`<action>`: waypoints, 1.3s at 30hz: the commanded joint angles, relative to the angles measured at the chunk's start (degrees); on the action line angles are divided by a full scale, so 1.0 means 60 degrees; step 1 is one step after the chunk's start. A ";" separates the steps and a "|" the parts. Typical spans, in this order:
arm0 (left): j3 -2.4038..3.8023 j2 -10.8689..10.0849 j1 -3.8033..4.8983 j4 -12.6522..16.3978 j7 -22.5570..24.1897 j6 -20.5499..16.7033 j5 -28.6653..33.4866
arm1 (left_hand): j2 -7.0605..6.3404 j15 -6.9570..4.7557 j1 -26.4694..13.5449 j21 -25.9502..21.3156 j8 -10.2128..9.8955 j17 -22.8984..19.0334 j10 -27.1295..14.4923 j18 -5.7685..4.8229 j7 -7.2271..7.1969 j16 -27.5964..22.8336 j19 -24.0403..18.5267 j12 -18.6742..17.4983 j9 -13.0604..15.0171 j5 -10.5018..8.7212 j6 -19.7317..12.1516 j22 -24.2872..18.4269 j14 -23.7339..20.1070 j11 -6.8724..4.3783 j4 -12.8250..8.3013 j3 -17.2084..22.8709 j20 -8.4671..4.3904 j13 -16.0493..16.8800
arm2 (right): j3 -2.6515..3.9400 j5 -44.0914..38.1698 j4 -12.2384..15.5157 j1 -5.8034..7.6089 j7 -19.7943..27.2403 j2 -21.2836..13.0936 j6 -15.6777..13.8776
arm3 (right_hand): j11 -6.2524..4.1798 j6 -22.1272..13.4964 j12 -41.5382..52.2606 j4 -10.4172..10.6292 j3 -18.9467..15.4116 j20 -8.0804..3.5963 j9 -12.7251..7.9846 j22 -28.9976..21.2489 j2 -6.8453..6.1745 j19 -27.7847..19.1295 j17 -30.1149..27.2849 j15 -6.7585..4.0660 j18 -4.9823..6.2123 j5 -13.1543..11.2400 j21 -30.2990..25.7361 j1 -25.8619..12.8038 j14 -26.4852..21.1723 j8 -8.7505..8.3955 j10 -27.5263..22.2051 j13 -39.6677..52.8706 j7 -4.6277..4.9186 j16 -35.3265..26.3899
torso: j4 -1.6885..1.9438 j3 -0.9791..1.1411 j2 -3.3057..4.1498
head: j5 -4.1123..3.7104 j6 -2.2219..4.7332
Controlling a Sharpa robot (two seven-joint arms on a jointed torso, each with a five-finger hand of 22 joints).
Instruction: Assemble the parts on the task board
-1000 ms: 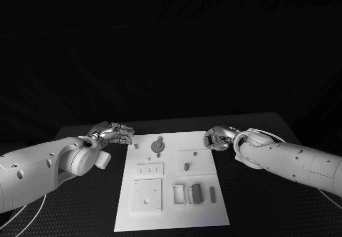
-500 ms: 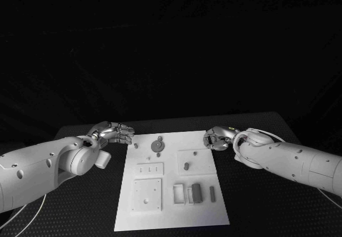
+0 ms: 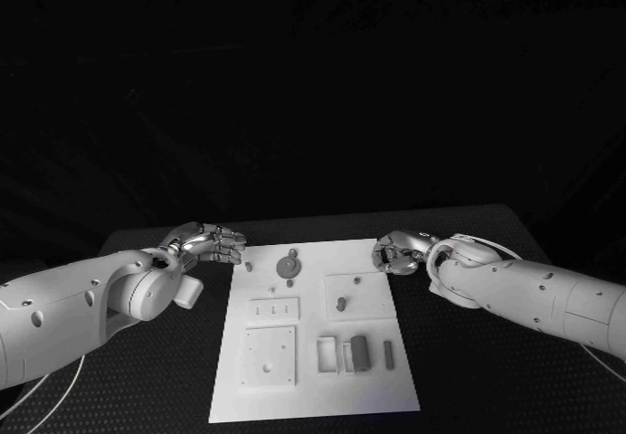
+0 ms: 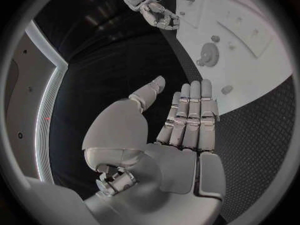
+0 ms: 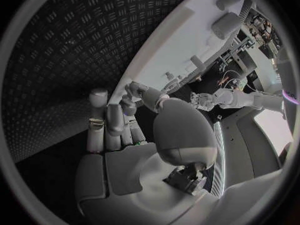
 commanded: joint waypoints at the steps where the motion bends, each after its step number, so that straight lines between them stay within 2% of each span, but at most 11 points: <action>1: 0.0007 0.0023 0.0000 0.0003 0.0056 0.0145 -0.0034 | 0.0011 0.0027 -0.0075 -0.0047 0.0034 0.0013 -0.0018 0.0189 0.0066 -0.0037 -0.0066 -0.0063 -0.0015 -0.0022 -0.0058 0.0009 0.0069 0.0060 0.0030 -0.0001 0.0009 0.0010 | -0.0011 -0.0035 -0.0011 -0.0020 0.0046 0.0027 0.0085 | -0.0148 0.1583 0.0063 0.0086 0.0011 0.0001 0.0094 0.0179 0.0089 0.0042 0.0033 -0.0114 0.0509 -0.0001 0.0053 -0.0036 0.0030 0.0142 -0.0261 -0.0015 0.0025 -0.0029 | -0.0001 0.0000 -0.0003 | -0.0008 -0.0012; 8: 0.0008 0.0024 -0.0002 0.0005 0.0057 0.0144 -0.0035 | 0.0016 0.0028 -0.0077 -0.0049 0.0035 0.0017 -0.0019 0.0189 0.0066 -0.0042 -0.0066 -0.0067 -0.0017 -0.0022 -0.0060 0.0011 0.0070 0.0061 0.0032 -0.0002 0.0009 0.0011 | -0.0010 -0.0050 -0.0030 -0.0020 0.0090 0.0094 0.0064 | -0.0248 0.1881 0.0066 0.0119 -0.0005 -0.0014 0.0253 0.0180 0.0256 0.0046 0.0066 -0.0209 0.0509 -0.0004 0.0064 -0.0071 0.0057 0.0321 -0.0227 -0.0026 -0.0087 -0.0028 | 0.0000 0.0003 -0.0002 | -0.0008 -0.0026; 20: 0.0008 0.0022 -0.0002 0.0008 0.0054 0.0143 -0.0048 | 0.0016 0.0028 -0.0077 -0.0054 0.0037 0.0026 -0.0020 0.0190 0.0067 -0.0051 -0.0066 -0.0072 -0.0020 -0.0022 -0.0064 0.0014 0.0072 0.0062 0.0030 -0.0003 0.0009 0.0016 | -0.0010 -0.0074 -0.0104 -0.0020 0.0037 0.0151 -0.0069 | -0.0314 0.2031 0.0062 0.0204 -0.0049 -0.0024 0.0374 0.0176 0.0247 0.0054 0.0100 -0.0271 0.0509 -0.0002 0.0068 -0.0172 0.0083 0.0416 -0.0196 -0.0035 -0.0157 -0.0026 | 0.0001 0.0001 -0.0001 | -0.0007 -0.0032; 39: 0.0008 0.0009 -0.0002 0.0012 0.0056 0.0128 -0.0052 | 0.0022 0.0028 -0.0076 -0.0060 0.0042 0.0040 -0.0018 0.0191 0.0068 -0.0065 -0.0064 -0.0079 -0.0024 -0.0022 -0.0067 0.0020 0.0076 0.0062 0.0028 -0.0004 0.0009 0.0024 | -0.0010 -0.0170 -0.0074 -0.0020 0.0037 0.0180 -0.0395 | -0.0445 0.2328 0.0061 0.0156 -0.0041 -0.0069 0.0650 0.0172 0.0417 0.0098 0.0193 -0.0389 0.0509 0.0000 0.0074 -0.0179 0.0178 0.0634 -0.0097 -0.0054 -0.0298 -0.0016 | -0.0004 0.0003 -0.0004 | -0.0005 -0.0039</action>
